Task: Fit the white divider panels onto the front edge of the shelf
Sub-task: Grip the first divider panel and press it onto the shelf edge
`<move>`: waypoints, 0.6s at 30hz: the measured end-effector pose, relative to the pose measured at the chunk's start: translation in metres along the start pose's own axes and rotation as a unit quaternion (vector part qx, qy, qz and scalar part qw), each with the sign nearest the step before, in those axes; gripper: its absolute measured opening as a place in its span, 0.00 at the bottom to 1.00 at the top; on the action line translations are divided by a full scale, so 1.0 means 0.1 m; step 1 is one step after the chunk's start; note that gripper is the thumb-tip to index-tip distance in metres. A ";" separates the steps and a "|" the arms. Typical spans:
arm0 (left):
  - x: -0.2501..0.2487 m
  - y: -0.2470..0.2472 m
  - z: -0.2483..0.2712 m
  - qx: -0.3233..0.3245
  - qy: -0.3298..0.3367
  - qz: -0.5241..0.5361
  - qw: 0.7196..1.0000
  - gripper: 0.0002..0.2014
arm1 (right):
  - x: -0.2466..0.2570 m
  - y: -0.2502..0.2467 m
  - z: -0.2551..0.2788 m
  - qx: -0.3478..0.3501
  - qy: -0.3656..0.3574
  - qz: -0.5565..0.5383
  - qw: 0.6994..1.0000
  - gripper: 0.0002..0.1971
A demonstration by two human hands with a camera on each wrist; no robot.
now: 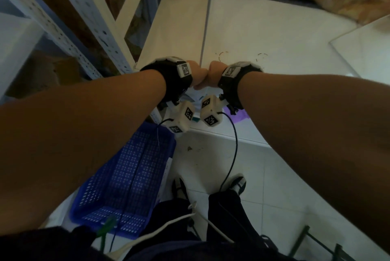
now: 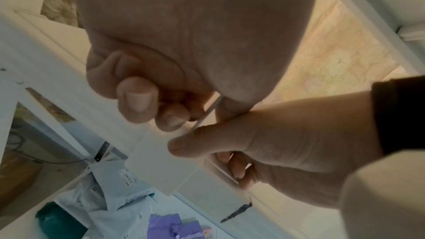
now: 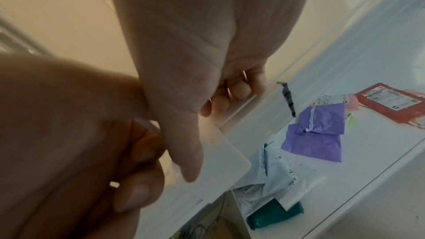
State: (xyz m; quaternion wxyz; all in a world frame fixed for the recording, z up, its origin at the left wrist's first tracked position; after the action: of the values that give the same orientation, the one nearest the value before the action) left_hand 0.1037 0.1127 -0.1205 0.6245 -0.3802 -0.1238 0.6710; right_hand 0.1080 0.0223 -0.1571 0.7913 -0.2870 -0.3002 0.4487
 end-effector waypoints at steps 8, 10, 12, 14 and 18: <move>0.06 -0.04 0.34 0.055 0.000 0.056 0.997 0.18 | -0.28 -0.21 0.27 0.035 0.012 -0.102 0.994 0.08; 0.03 0.02 0.44 0.075 0.002 0.034 0.997 0.19 | -0.38 -0.28 0.41 0.037 0.023 -0.150 0.988 0.08; -0.04 0.09 0.48 0.093 0.009 0.037 0.995 0.19 | -0.49 -0.34 0.60 0.035 0.032 -0.189 0.981 0.06; -0.16 0.15 0.48 0.103 0.024 0.050 0.993 0.17 | -0.61 -0.40 0.79 0.025 0.033 -0.234 0.971 0.06; -0.54 0.17 0.56 0.105 0.045 0.058 0.992 0.12 | -0.99 -0.60 1.16 -0.025 0.059 -0.319 0.946 0.20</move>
State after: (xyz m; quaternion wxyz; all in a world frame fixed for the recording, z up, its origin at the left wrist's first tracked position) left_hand 0.0505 0.0761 -0.0740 0.6257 -0.3489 -0.0018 0.6976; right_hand 0.0135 -0.0695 -0.0593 0.9019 -0.2219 -0.3401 0.1475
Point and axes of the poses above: each hand's wrist, its own z-axis away from the middle knuckle, its own y-axis out of the palm, x = y × z, the point moved 8 cm from there along -z, towards the middle knuckle, and after that the axes turned 4 degrees about x, right-handed, at the moved point
